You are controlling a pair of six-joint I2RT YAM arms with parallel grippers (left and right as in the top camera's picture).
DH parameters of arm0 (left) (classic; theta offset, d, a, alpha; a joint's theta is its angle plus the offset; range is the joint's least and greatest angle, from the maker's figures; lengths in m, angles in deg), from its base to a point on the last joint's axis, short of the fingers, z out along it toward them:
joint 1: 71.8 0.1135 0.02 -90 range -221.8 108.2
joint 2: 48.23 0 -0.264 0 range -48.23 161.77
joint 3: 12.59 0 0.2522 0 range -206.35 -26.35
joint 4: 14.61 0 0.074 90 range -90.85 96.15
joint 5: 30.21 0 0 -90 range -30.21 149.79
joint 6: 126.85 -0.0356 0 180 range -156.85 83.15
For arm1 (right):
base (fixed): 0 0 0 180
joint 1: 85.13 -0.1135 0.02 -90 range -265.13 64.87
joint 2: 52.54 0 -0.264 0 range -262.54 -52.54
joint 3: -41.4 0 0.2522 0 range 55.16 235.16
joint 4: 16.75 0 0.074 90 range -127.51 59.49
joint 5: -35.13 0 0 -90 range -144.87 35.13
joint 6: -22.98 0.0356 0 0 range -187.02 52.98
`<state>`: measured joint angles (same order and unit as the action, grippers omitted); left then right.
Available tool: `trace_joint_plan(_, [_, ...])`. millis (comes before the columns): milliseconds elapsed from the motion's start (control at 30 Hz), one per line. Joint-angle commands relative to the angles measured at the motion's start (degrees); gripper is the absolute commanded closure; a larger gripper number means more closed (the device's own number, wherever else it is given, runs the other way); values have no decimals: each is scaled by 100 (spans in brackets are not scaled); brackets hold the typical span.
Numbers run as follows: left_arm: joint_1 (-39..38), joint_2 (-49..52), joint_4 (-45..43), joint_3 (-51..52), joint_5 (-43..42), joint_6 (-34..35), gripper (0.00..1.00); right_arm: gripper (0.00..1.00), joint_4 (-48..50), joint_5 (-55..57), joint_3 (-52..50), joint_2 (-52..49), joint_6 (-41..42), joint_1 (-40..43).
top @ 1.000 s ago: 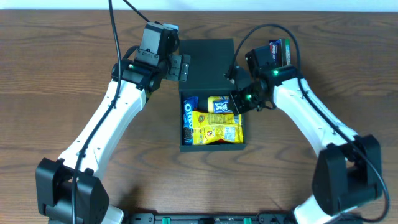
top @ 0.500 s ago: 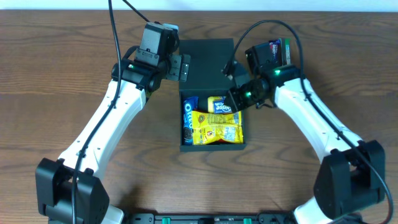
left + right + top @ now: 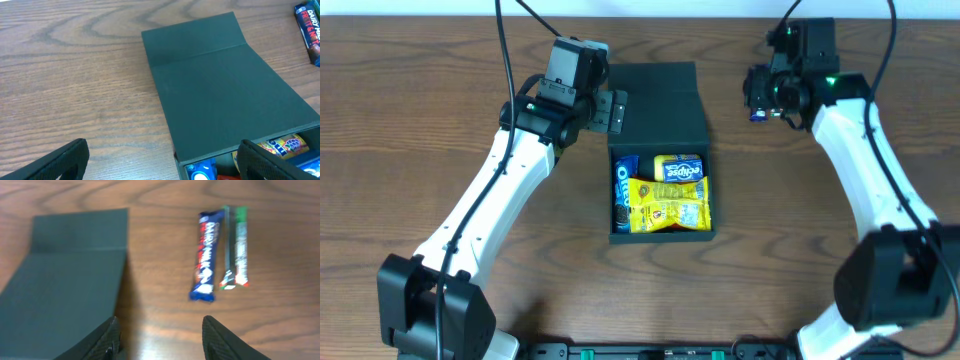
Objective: Pack container
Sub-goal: 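Lower the right gripper onto the blue Dairy Milk bar and grasp it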
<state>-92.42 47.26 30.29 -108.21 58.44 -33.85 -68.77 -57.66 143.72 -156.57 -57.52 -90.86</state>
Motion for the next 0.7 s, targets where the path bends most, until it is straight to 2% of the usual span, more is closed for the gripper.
trace_joint_plan(0, [37,-4,13,26,-42,44,5,49,-22,409,424,-549,184,85])
trace_joint_plan(167, [37,-4,28,26,-44,44,5,53,-72,509,1121,-1432,223,85])
trace_joint_plan(367, [37,-4,35,28,-66,44,5,51,-31,732,1591,-2133,378,142])
trace_joint_plan(667, [37,-4,37,26,-66,46,5,51,205,748,1602,-2420,509,402])
